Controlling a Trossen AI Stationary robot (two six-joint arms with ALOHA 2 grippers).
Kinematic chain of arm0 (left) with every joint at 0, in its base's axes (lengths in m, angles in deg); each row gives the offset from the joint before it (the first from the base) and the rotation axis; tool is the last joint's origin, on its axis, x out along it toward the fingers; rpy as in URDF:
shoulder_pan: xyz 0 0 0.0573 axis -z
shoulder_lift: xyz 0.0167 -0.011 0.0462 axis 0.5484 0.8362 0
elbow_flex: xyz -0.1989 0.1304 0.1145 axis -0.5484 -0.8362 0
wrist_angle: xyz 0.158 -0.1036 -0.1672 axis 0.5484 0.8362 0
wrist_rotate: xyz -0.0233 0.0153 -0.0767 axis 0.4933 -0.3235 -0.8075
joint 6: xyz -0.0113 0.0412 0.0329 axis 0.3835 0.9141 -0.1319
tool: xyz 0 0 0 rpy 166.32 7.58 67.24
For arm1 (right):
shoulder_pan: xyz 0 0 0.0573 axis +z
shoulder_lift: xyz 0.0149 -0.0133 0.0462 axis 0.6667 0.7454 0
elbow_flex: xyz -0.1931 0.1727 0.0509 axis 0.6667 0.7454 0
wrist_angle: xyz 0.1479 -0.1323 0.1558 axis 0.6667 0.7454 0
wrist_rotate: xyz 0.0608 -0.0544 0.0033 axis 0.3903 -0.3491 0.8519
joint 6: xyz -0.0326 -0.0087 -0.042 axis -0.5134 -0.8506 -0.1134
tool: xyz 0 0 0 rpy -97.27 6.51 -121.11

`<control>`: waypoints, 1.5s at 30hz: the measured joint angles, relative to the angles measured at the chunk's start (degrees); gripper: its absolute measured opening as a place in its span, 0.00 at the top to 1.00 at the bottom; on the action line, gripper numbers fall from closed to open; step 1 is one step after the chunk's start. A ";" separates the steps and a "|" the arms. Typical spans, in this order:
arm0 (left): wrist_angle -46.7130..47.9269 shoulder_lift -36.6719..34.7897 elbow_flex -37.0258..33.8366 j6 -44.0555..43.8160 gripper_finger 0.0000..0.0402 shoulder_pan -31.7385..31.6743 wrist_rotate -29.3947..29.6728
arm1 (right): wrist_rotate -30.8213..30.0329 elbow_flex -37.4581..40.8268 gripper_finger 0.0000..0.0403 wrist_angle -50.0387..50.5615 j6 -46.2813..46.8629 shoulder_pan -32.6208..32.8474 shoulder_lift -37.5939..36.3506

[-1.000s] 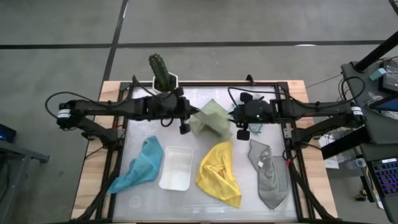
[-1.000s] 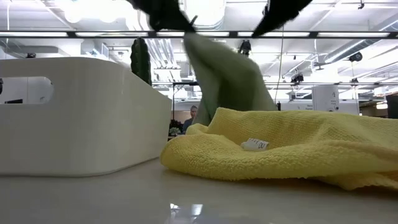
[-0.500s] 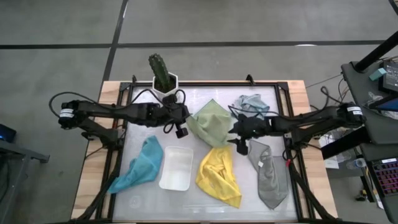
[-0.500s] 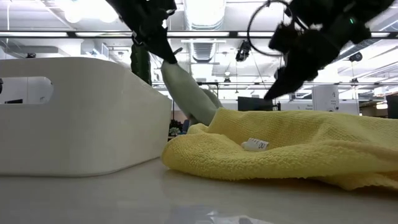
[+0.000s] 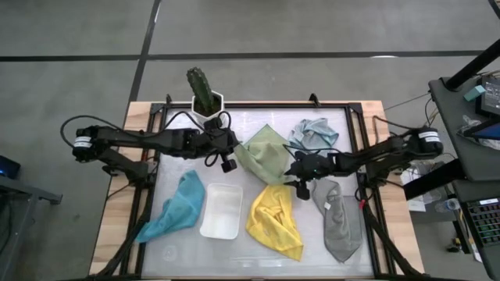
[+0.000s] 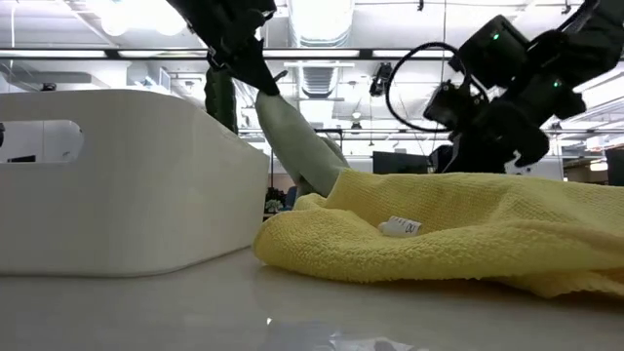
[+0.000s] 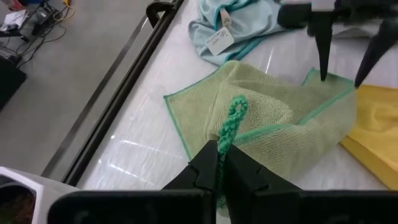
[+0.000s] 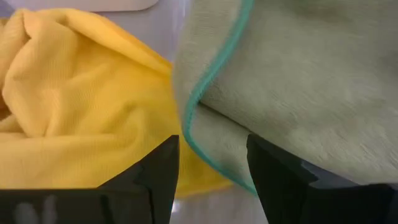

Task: Fold microfiber towels
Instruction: Fold the green microfiber towel

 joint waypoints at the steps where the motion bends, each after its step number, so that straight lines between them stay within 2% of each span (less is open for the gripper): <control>1: -0.02 0.00 -0.01 0.02 1.00 0.00 0.01 | 0.00 0.00 0.57 -1.41 -0.41 -0.01 1.13; 6: 0.01 0.00 -0.03 0.02 1.00 0.00 0.00 | -0.43 0.00 0.65 -4.45 -2.64 -0.02 4.64; 12: 0.08 -0.02 -0.16 0.02 1.00 0.00 0.00 | -0.52 -0.97 0.93 -3.55 -4.55 -0.04 4.45; 13: 0.12 -0.02 -0.16 0.02 1.00 0.00 0.00 | -0.52 -1.28 0.95 -2.77 -5.31 -0.02 3.82; 17: 0.25 -0.22 0.41 0.32 1.00 0.00 0.00 | -0.75 -4.39 0.97 5.09 -8.07 -0.04 -1.33; 25: 0.23 -4.05 2.21 5.00 1.00 -0.02 0.07 | -8.44 -16.14 0.98 30.92 -15.91 -0.31 -14.96; 30: 0.05 -7.72 4.80 8.70 1.00 -0.05 2.95 | -12.72 -25.63 0.98 42.62 -18.45 -0.57 -20.76; 37: -4.74 -12.21 6.48 14.47 1.00 -0.91 3.92 | -24.37 -41.06 0.98 55.12 -23.21 -0.59 -22.16; 42: -9.52 -14.11 6.99 14.93 1.00 -1.98 3.93 | -31.85 -49.71 0.98 57.17 -27.03 -0.57 -20.84; 45: -11.28 -14.25 6.99 14.28 1.00 -2.20 3.91 | -31.23 -54.15 0.98 62.55 -28.95 -0.59 -19.81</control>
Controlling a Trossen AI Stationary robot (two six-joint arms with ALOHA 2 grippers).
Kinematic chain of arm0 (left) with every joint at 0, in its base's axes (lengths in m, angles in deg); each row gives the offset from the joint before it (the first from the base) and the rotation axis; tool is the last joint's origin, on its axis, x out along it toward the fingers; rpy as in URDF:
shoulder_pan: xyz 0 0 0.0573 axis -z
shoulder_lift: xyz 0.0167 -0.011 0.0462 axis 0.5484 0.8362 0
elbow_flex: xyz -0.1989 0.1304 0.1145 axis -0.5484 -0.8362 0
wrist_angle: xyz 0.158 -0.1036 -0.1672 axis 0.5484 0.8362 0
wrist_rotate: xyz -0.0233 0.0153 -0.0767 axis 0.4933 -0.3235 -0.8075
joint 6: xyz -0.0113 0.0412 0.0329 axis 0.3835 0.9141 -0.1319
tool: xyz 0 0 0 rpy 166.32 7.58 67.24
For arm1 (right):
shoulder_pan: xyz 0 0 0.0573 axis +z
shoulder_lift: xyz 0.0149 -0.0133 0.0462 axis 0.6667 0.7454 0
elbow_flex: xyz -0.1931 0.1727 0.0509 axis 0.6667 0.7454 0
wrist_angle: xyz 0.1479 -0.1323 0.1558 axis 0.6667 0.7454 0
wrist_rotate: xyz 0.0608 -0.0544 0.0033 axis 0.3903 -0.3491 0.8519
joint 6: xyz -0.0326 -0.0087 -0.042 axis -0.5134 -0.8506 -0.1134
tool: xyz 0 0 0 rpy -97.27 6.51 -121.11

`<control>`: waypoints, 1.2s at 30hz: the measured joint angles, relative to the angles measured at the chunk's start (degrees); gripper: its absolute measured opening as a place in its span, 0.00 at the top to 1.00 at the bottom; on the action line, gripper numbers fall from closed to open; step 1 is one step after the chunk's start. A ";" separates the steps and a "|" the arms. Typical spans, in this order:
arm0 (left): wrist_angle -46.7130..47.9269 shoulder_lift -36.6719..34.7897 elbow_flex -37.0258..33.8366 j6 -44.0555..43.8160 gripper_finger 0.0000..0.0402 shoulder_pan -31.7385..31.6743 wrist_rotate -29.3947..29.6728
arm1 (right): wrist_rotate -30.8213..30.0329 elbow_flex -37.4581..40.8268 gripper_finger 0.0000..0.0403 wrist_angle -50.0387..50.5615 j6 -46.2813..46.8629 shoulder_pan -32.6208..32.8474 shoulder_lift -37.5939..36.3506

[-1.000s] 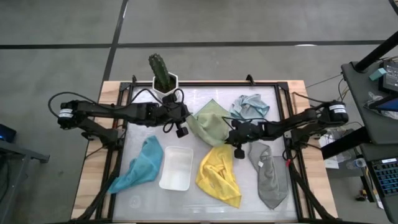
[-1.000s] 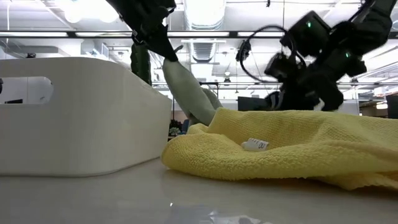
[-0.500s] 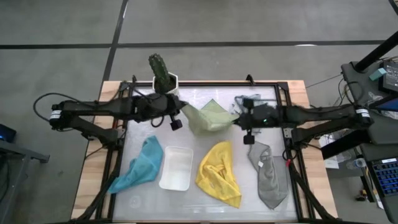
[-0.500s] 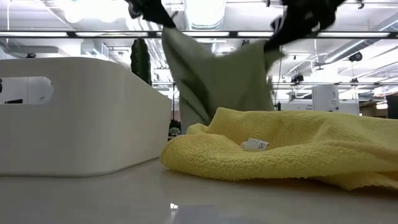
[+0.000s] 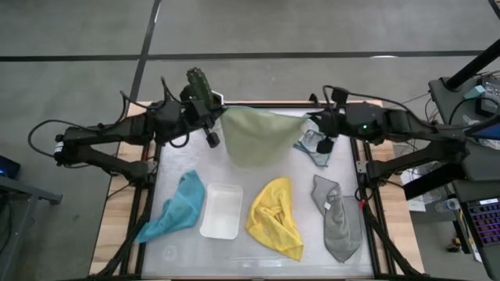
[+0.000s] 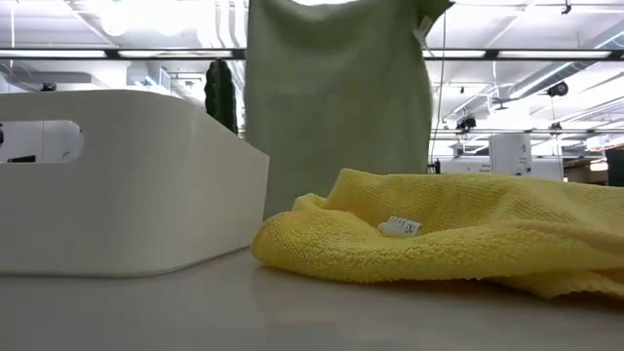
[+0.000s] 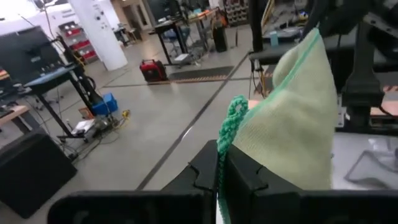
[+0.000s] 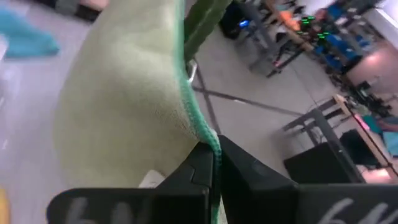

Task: Fold microfiber towels
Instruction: Fold the green microfiber towel

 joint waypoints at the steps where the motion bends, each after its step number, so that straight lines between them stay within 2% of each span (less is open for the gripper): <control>1: 0.12 -0.05 0.00 0.74 1.00 -0.26 -0.04 | -0.25 -1.05 0.98 1.32 -0.84 0.00 0.42; 5: -0.04 0.00 0.00 2.28 1.00 -2.59 -0.19 | -5.03 -2.81 0.98 1.27 -2.70 -0.91 1.44; 10: -2.02 -0.11 -0.02 5.80 1.00 -7.84 -0.24 | -5.91 -4.03 0.98 0.80 -7.68 -5.31 3.19; 14: -4.53 -1.01 -0.02 9.79 1.00 -10.53 -2.01 | -13.50 -4.74 0.98 -2.58 -11.47 -9.49 5.15; 17: -4.12 -1.29 -0.04 10.85 1.00 -10.89 -2.61 | -13.93 -5.00 0.98 -2.41 -13.75 -11.13 5.91; 20: -2.24 -1.62 -0.07 11.26 1.00 -10.86 -3.65 | -13.13 -5.02 0.98 -1.33 -12.01 -11.16 6.28; 23: 1.68 -1.91 -0.07 9.15 1.00 -9.80 -5.32 | -8.05 -5.02 0.98 2.44 -7.69 -11.08 6.27; 28: 12.21 -2.00 -0.11 6.06 1.00 -6.66 -6.24 | 4.21 -5.02 0.98 10.63 1.83 -10.53 6.16; 33: 23.65 -2.45 -0.76 0.87 1.00 -1.79 -11.10 | 23.81 -4.08 0.98 17.26 11.78 -9.00 6.37; 36: 26.15 -2.47 -2.48 -0.83 1.00 1.85 -12.57 | 31.75 -1.57 0.98 17.00 15.97 -6.46 6.51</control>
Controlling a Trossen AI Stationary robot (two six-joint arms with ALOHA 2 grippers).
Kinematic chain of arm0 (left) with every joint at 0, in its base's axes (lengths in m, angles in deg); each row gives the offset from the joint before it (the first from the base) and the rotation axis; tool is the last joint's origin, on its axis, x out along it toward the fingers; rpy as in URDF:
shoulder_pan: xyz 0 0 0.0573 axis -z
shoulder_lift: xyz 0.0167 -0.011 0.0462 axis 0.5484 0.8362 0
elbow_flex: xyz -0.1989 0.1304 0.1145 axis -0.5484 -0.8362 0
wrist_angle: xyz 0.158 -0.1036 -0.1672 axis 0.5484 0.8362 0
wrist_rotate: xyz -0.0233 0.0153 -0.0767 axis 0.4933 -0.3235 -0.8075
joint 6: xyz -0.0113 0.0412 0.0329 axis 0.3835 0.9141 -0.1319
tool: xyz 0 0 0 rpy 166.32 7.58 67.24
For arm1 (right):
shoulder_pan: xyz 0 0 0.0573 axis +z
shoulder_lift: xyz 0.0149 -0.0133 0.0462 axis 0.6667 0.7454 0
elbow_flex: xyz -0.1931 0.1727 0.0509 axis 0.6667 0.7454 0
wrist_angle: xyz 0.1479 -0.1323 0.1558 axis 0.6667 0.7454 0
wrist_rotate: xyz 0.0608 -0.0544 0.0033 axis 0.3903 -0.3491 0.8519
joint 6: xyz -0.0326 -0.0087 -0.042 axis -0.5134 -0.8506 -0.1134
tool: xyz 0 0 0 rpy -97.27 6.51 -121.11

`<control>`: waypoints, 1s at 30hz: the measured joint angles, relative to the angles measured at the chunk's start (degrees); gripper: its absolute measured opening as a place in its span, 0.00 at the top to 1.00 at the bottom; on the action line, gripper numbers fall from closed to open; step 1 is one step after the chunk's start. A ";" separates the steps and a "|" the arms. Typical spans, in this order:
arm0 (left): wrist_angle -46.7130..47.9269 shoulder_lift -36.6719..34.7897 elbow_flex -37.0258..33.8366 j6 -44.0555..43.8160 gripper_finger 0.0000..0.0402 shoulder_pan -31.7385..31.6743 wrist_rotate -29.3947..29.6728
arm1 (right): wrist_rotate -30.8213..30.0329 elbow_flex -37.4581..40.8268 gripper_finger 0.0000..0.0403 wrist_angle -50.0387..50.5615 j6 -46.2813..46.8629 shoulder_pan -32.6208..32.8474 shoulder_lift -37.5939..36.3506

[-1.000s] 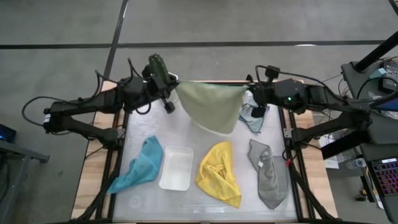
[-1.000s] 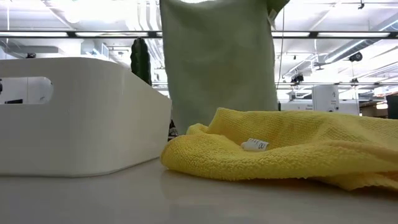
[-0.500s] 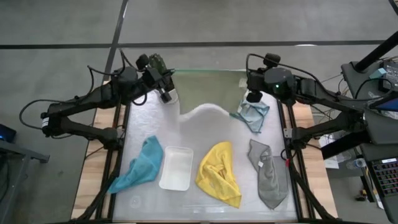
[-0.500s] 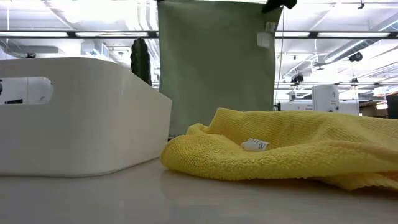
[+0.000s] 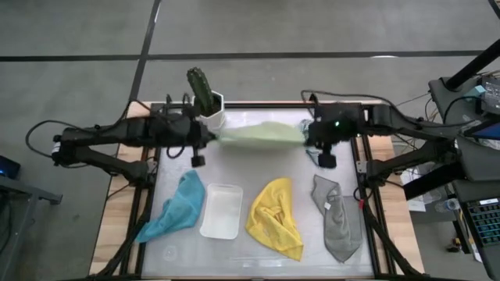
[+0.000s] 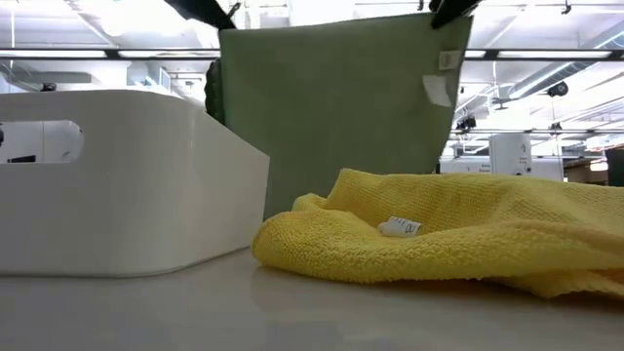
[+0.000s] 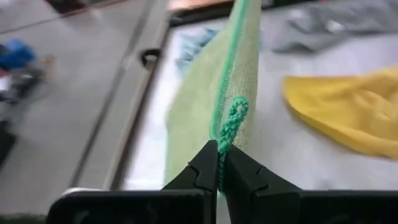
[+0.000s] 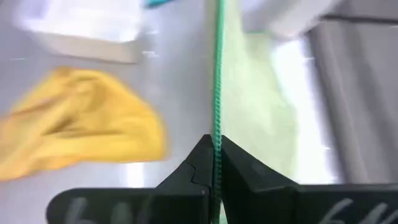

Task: Fold microfiber towels
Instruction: Fold the green microfiber towel

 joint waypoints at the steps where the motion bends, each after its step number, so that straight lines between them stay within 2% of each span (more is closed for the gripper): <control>1: -0.07 -0.12 -0.75 -0.05 1.00 1.15 -1.24 | 0.56 1.08 0.98 -0.09 1.17 0.97 0.13; 4: -0.13 -0.10 -2.86 -1.30 1.00 4.32 -5.19 | 0.88 4.95 0.98 -1.25 5.36 4.42 0.51; 6: -0.45 0.47 -4.07 -3.30 1.00 6.07 -5.64 | 0.89 7.78 0.98 -1.92 7.36 6.54 1.01; 12: -1.30 1.78 -7.97 -7.60 1.00 7.80 -5.21 | 0.90 15.79 0.98 -8.38 11.42 11.10 2.69; 15: -2.32 2.41 -9.73 -8.89 1.00 7.55 -2.03 | 0.39 18.97 0.98 -12.70 11.24 10.95 3.26; 21: -3.01 5.16 -10.55 -9.02 1.00 4.86 6.15 | -5.83 21.72 0.98 -17.84 5.64 5.27 5.28; 30: -3.71 14.52 -11.88 -8.54 1.00 -3.03 8.16 | -5.36 22.93 0.98 -23.67 -3.44 -8.80 15.59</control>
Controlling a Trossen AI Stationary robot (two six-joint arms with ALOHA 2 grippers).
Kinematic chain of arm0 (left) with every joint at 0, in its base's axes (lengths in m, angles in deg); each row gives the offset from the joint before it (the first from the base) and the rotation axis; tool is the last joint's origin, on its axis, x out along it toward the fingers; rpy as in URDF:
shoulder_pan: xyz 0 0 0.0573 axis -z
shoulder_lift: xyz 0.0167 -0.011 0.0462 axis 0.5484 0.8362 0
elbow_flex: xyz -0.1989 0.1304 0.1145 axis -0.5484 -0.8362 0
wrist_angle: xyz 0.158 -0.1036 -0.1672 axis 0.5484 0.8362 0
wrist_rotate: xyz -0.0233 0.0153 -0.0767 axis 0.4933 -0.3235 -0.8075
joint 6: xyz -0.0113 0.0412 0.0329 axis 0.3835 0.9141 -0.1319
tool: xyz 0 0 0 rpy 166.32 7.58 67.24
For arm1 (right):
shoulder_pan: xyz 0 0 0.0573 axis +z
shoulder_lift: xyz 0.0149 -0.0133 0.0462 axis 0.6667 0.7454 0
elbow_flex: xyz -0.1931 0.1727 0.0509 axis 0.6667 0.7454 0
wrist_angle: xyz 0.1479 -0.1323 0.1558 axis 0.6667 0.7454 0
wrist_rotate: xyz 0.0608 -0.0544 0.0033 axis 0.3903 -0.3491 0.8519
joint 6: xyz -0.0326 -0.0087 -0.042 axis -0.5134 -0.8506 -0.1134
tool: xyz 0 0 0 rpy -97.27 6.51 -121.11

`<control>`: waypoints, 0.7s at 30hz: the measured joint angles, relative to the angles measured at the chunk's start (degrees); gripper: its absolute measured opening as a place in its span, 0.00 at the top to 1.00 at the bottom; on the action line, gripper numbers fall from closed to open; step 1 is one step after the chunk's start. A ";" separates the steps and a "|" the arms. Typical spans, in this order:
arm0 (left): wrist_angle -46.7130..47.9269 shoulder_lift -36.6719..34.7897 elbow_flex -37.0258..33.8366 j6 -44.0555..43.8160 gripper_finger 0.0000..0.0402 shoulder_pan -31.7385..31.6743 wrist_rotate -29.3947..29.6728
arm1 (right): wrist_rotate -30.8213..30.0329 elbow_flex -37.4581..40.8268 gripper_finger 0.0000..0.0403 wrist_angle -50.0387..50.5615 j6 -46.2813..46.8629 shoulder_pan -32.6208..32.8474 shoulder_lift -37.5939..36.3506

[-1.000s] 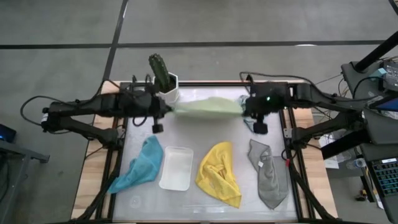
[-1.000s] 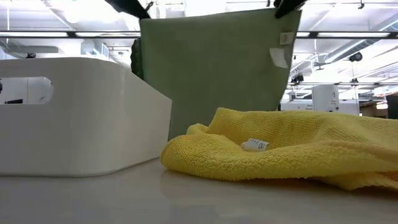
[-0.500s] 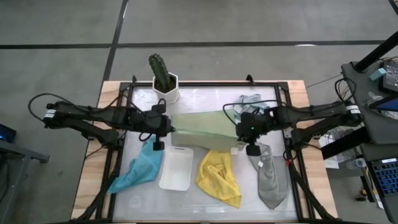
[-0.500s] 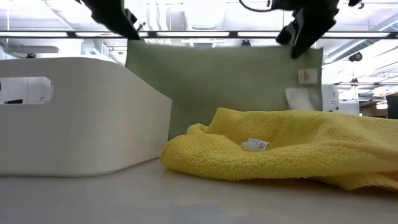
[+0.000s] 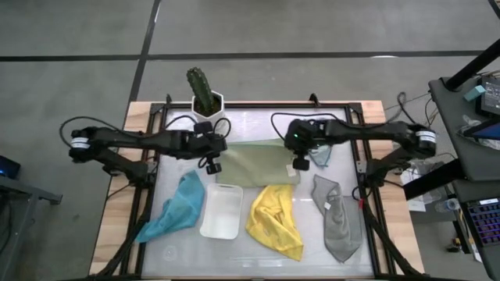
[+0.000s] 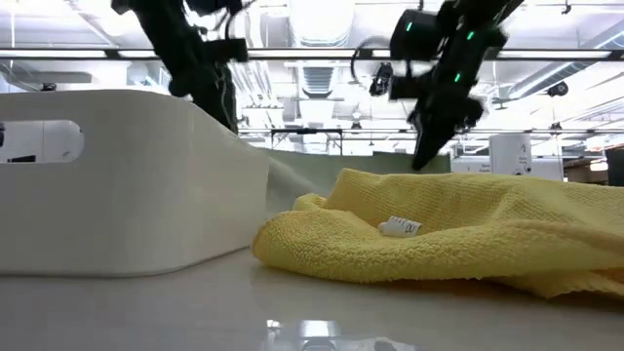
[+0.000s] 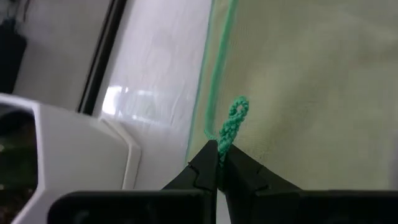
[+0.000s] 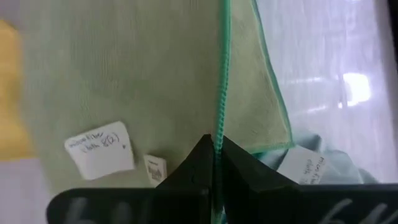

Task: Fold microfiber towels
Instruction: Fold the green microfiber towel

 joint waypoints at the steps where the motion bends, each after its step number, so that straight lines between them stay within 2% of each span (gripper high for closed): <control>1: -0.35 0.70 -0.26 0.00 1.00 -1.03 0.00 | 0.13 0.00 0.98 -0.42 -0.73 -1.07 1.41; 11: -4.31 6.98 -2.43 -0.06 1.00 -6.28 -1.09 | -0.44 -2.16 0.98 -5.69 -5.20 -4.64 10.93; 17: -5.90 11.98 -2.41 0.07 1.00 -7.66 -1.03 | -7.10 -6.26 0.98 -5.41 -7.17 -4.90 14.18; 21: -6.77 14.02 -2.30 0.20 1.00 -8.51 -0.03 | -7.79 -9.03 0.98 -2.90 -7.88 -5.23 15.88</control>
